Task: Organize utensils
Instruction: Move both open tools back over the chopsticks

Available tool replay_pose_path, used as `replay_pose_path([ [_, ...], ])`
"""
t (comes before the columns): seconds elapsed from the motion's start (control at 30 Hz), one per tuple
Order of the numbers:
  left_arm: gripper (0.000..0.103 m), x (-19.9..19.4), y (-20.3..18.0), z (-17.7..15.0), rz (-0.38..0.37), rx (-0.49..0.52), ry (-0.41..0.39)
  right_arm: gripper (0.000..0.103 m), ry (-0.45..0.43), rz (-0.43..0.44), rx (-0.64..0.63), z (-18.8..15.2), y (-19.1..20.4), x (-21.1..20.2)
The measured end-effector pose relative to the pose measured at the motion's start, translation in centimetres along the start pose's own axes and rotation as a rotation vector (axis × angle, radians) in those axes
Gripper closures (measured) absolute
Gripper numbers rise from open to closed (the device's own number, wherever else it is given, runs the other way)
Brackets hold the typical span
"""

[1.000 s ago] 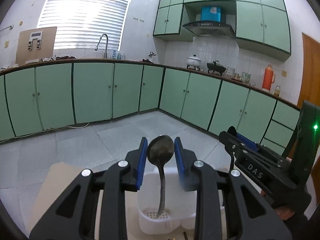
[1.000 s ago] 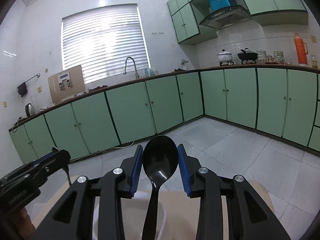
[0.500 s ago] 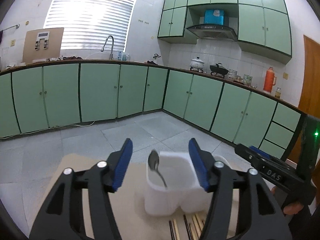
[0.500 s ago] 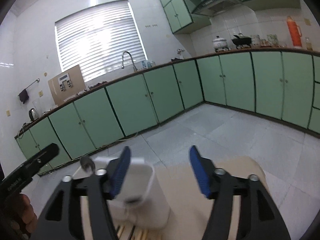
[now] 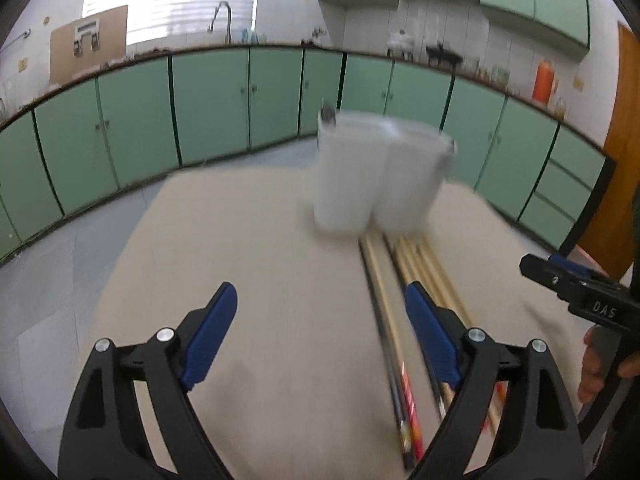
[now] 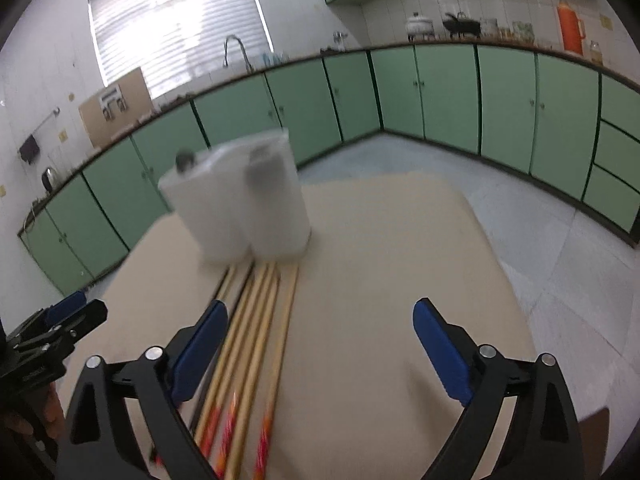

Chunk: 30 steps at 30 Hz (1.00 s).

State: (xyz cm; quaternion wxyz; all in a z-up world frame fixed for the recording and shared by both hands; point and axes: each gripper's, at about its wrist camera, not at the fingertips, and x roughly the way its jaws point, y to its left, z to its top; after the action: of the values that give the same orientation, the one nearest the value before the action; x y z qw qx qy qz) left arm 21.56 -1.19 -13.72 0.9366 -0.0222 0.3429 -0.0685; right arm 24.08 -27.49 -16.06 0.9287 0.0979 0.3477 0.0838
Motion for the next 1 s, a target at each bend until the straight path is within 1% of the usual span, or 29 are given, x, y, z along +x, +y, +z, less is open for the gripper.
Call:
replay_pose_path([
  [0.03,0.020,-0.1,0.1,-1.0,-0.013,-0.002,0.033,0.011,0.010,-0.006,-0.001,-0.7,0.0,-0.3],
  [0.1,0.020,0.0,0.0,-2.2,-0.013,0.002,0.070,0.011,0.039,-0.013,0.004,-2.0,0.1,-0.8],
  [0.13,0.020,0.1,-0.1,-3.0,-0.009,0.009,0.101,0.011,0.056,-0.010,0.007,-2.5,0.1,-0.9],
  [0.2,0.020,0.1,-0.3,-4.2,-0.010,0.014,0.138,0.014,0.081,-0.001,0.007,-3.5,0.1,-1.4],
  [0.3,0.020,-0.2,-0.3,-5.1,-0.032,0.002,0.171,0.016,0.108,-0.010,-0.002,-4.4,0.2,-1.7],
  [0.37,0.020,-0.3,-0.5,-5.5,-0.045,-0.006,0.188,0.021,0.133,-0.016,0.005,-5.0,0.0,-1.9],
  [0.47,0.021,-0.5,-1.0,-6.1,-0.050,0.014,0.215,0.029,0.167,-0.012,0.008,-5.8,-0.1,-2.2],
  [0.53,0.022,-0.7,-1.3,-6.6,-0.051,0.027,0.224,0.041,0.196,-0.017,-0.019,-6.5,0.3,-2.4],
  [0.57,0.023,-0.9,-1.4,-6.9,-0.052,0.031,0.227,0.044,0.210,-0.005,-0.033,-6.9,0.5,-2.4],
  [0.63,0.023,-1.2,-1.6,-7.5,-0.053,0.039,0.237,0.053,0.233,0.012,-0.051,-7.6,0.9,-2.5],
  [0.67,0.023,-1.1,-2.0,-7.7,-0.051,0.042,0.242,0.055,0.244,0.024,-0.058,-7.9,1.1,-2.5],
  [0.7,0.026,-1.0,-2.0,-8.0,-0.044,0.047,0.252,0.059,0.251,0.031,-0.063,-8.1,1.2,-2.5],
  [0.77,0.029,-0.8,-1.9,-8.2,-0.032,0.049,0.259,0.060,0.253,0.040,-0.067,-8.5,1.4,-2.7],
  [0.87,0.030,-0.9,-2.0,-8.4,-0.018,0.055,0.249,0.060,0.245,0.036,-0.075,-8.6,1.6,-3.0],
  [0.97,0.040,-0.9,-1.7,-8.5,0.047,0.056,0.251,0.060,0.241,0.038,-0.082,-8.4,1.7,-3.1],
  [1.0,0.040,-1.0,-1.5,-8.4,0.046,0.051,0.248,0.060,0.242,0.037,-0.085,-8.4,1.8,-3.1],
])
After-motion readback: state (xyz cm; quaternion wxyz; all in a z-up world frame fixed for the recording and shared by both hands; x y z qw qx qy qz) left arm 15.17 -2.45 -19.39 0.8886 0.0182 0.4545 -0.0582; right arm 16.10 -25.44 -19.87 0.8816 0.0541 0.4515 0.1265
